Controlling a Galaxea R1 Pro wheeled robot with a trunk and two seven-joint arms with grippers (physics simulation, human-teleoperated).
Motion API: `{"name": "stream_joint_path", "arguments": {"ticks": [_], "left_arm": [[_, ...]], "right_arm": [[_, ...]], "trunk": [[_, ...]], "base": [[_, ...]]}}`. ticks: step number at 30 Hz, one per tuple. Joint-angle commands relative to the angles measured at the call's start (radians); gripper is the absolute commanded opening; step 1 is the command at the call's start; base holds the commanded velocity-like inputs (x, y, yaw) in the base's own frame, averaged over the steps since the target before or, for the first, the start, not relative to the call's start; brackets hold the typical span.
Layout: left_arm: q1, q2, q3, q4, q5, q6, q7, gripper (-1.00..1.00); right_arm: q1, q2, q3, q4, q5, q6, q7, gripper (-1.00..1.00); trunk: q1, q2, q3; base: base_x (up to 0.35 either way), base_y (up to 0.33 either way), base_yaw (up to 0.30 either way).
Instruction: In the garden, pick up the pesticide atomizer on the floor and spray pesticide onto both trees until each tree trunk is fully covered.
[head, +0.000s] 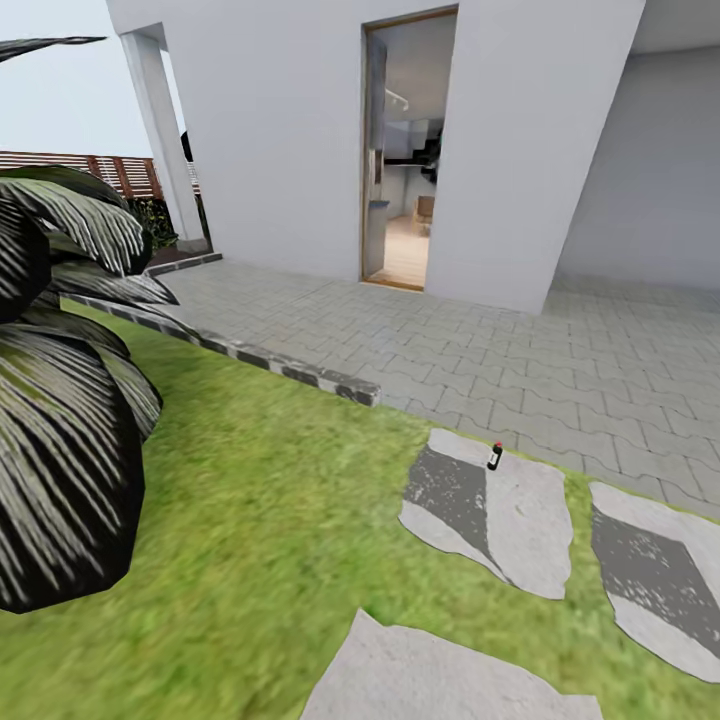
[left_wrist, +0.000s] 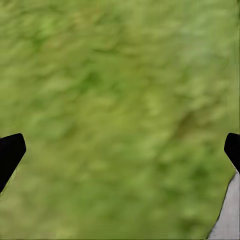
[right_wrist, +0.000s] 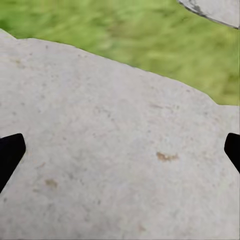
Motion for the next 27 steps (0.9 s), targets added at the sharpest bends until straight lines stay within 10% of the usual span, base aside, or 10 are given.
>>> {"name": "stream_joint_path", "arguments": {"ticks": [1, 27], "left_arm": [[-0.001, 0.000, -0.003, 0.001, 0.010, -0.003, 0.000, 1.00], [-0.001, 0.000, -0.005, 0.001, 0.010, -0.003, 0.000, 1.00]], "right_arm": [[0.000, 0.000, 0.000, 0.000, 0.001, -0.002, -0.001, 1.00], [0.000, 0.000, -0.006, -0.001, -0.001, -0.003, -0.002, 1.00]], "trunk": [[0.000, 0.000, -0.001], [0.000, 0.000, 0.002]], "base": [[0.287, 0.227, 0.000], [0.302, 0.182, -0.059]]}}
